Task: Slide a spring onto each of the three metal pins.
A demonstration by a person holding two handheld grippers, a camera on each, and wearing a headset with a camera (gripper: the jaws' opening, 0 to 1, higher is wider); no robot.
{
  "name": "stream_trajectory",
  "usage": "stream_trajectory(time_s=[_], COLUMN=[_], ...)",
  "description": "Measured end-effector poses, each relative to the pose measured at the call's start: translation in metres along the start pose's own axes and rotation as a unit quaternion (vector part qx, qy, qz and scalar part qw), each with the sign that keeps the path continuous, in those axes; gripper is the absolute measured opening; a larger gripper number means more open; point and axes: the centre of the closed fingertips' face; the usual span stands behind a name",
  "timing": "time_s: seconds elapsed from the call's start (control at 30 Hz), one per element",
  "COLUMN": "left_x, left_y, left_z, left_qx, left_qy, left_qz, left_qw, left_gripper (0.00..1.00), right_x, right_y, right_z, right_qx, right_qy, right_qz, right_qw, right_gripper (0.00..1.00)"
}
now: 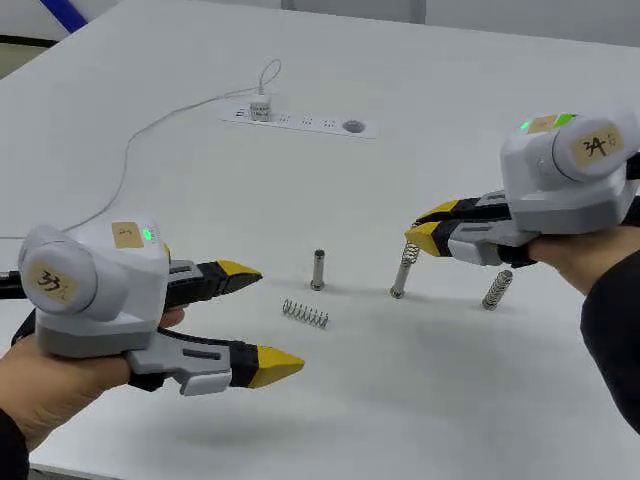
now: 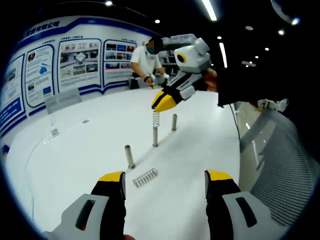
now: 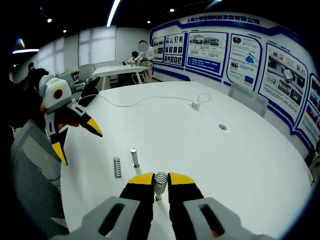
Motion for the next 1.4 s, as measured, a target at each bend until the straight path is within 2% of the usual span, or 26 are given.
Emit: stream_trajectory(time_s=[0.27,0.5,0.8,1.1,1.17,1.4], left_x=[0.001,0.001,0.000,0.001,0.001,0.002], left_y=[0.000,-0.002,-0.002,-0.003,-0.003,-0.002], left_z=[0.000,0.001,0.001,0.001,0.001,0.001], left_qx=[0.001,0.001,0.002,0.003,0.003,0.002], left_qy=[0.002,0.004,0.003,0.004,0.004,0.005], left_qz=[0.002,0.003,0.004,0.004,0.004,0.004], left_qw=[1.0000,1.0000,1.0000,1.0000,1.0000,1.0000], left_gripper=[0.65,0.65,0.64,0.64,0.64,0.64], right_x=[-0.007,-0.015,-0.028,-0.036,-0.037,-0.035], right_y=[-0.006,-0.018,-0.035,-0.048,-0.046,-0.048], right_z=[-0.001,-0.001,0.002,0.004,0.004,0.004], right_qx=[-0.003,-0.004,-0.017,-0.015,-0.019,-0.018], right_qy=[-0.001,-0.005,0.000,0.000,0.000,-0.002], right_qz=[0.002,0.007,0.025,0.043,0.035,0.041], right_qw=[1.0000,1.0000,0.9995,0.9989,0.9992,0.9990], right_gripper=[0.11,0.11,0.11,0.12,0.12,0.13])
Point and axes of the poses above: the centre of the closed fingertips' face, and the gripper's own axes: x roughly backward along the fingers, z roughly to its left, y roughly out of its top, and after that the axes turned 2 degrees about -x, right-handed
